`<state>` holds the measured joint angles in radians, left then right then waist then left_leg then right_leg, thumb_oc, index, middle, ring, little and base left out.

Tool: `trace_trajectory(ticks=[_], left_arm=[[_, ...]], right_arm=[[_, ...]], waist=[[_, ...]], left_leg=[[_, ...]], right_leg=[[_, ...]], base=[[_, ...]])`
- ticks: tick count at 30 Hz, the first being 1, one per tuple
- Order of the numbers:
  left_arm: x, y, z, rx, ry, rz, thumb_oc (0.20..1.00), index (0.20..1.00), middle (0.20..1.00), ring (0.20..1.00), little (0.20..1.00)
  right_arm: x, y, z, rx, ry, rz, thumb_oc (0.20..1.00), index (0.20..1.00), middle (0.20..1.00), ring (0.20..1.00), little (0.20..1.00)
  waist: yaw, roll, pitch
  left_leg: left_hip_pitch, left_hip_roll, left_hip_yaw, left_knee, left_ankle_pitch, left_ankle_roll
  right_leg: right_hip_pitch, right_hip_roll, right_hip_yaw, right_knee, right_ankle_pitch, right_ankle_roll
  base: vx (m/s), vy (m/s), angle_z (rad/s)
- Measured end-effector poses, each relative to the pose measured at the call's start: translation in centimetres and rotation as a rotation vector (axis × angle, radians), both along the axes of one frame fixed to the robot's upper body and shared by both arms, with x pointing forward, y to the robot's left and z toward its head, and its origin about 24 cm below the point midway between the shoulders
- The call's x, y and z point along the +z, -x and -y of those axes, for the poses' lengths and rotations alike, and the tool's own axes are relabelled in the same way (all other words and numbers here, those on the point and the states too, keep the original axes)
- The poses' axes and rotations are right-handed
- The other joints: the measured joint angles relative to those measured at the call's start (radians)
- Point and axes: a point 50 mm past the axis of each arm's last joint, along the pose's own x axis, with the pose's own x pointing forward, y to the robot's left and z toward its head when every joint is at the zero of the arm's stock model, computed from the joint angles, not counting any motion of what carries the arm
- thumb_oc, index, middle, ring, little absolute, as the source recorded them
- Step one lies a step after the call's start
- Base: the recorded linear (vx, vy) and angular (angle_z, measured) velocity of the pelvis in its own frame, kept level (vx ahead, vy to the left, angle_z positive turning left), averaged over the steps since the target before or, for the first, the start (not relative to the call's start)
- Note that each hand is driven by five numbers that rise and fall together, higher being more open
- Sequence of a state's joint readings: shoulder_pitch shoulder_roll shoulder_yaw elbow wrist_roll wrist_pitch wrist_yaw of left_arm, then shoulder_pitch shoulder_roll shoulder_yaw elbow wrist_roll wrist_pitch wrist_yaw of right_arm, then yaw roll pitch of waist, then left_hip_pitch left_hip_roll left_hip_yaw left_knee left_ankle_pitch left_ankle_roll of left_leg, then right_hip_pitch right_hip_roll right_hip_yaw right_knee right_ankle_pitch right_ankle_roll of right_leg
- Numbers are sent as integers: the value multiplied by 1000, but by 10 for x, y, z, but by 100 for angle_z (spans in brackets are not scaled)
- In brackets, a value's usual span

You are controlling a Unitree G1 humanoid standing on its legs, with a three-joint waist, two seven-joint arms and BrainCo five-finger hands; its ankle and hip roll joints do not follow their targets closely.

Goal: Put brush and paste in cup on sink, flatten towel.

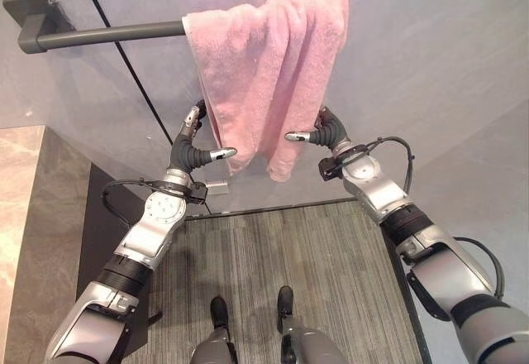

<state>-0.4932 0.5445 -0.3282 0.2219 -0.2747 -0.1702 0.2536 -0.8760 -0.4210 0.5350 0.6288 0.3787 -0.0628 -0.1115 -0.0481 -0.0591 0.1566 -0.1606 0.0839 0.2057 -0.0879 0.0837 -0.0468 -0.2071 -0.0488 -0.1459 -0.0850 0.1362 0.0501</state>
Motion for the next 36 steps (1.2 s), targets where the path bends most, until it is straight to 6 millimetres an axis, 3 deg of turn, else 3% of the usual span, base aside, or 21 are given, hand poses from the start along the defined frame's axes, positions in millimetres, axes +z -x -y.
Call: trace_trajectory(ticks=[4, 5, 6, 7, 13, 22, 25, 30, 32, 36], left_arm=[[0, 0, 1, -2, 1, 0, 1000, 1000, 1000, 1000, 1000], [0, 0, 1, -3, 1, 0, 200, 200, 200, 200, 200], [0, 0, 2, -7, 0, -1, 200, 200, 200, 200, 200], [0, 0, 3, -14, -2, -2, 200, 200, 200, 200, 200], [-4, -12, 24, -65, 22, -43, 200, 200, 200, 200, 200], [-26, -13, 10, 5, 2, -146, 200, 200, 200, 200, 200], [3, -8, 0, 18, -121, -34, 200, 200, 200, 200, 200], [66, 22, -14, 43, -25, 271, 200, 200, 200, 200, 200], [69, 38, -19, 65, 14, 332, 200, 200, 200, 200, 200], [49, 48, -22, 92, 70, 298, 200, 200, 200, 200, 200]], right_arm=[[0, 0, -1, 3, -4, 0, 1000, 1000, 1000, 1000, 1000], [0, 0, -4, 8, -14, -3, 846, 846, 846, 846, 846], [-1, 1, -7, 17, -38, -12, 573, 573, 573, 573, 573], [-2, 1, -8, 20, -51, -17, 200, 200, 200, 200, 200], [-5, 3, -17, 44, -71, -28, 200, 200, 200, 200, 200], [-18, 8, -20, 50, -78, -67, 200, 200, 200, 200, 200], [6, 14, -24, 102, -74, 22, 200, 200, 200, 200, 200], [56, 39, -34, 219, -55, 256, 200, 200, 200, 200, 200], [65, 53, -40, 270, -91, 321, 200, 200, 200, 200, 200], [55, 61, -48, 319, -131, 310, 200, 200, 200, 200, 200]], waist=[[-5, 0, 0], [-11, 0, 0], [-17, 0, 0], [-19, 1, 0], [-19, 12, -6], [-13, 33, -18], [-8, 38, -24], [6, 42, -26], [8, 47, -39], [12, 44, -65]], left_leg=[[1, 0, 0, 0, 0, 0], [1, 0, 0, 0, 1, 0], [1, 0, 1, 0, 1, 0], [1, 0, 1, 0, 1, 0], [3, 1, 4, 0, 1, 0], [41, 3, -3, 0, 3, -3], [59, 9, -5, 0, 3, -4], [75, 13, -6, 0, 3, -5], [78, 14, -7, -1, 1, -7], [77, 14, -9, -1, 1, -8]], right_leg=[[0, 0, 0, 0, 1, -1], [1, 0, 0, 0, 1, -1], [1, 0, 1, 0, 1, -1], [0, 0, 1, 0, 1, -1], [1, 1, 3, 0, 1, -2], [43, 1, 1, 0, 1, -6], [63, 6, -1, 0, 1, -8], [79, 11, -1, 0, 0, -11], [84, 12, -3, 0, -3, -13], [83, 13, -3, 0, -6, -15]], base=[[0, 0, 0], [0, 0, 0], [0, 0, 0], [0, 0, 0], [18, -26, -1], [12, -5, 1], [44, -8, 1], [8, 0, 0], [-3, -1, 2], [-27, -1, 1]])
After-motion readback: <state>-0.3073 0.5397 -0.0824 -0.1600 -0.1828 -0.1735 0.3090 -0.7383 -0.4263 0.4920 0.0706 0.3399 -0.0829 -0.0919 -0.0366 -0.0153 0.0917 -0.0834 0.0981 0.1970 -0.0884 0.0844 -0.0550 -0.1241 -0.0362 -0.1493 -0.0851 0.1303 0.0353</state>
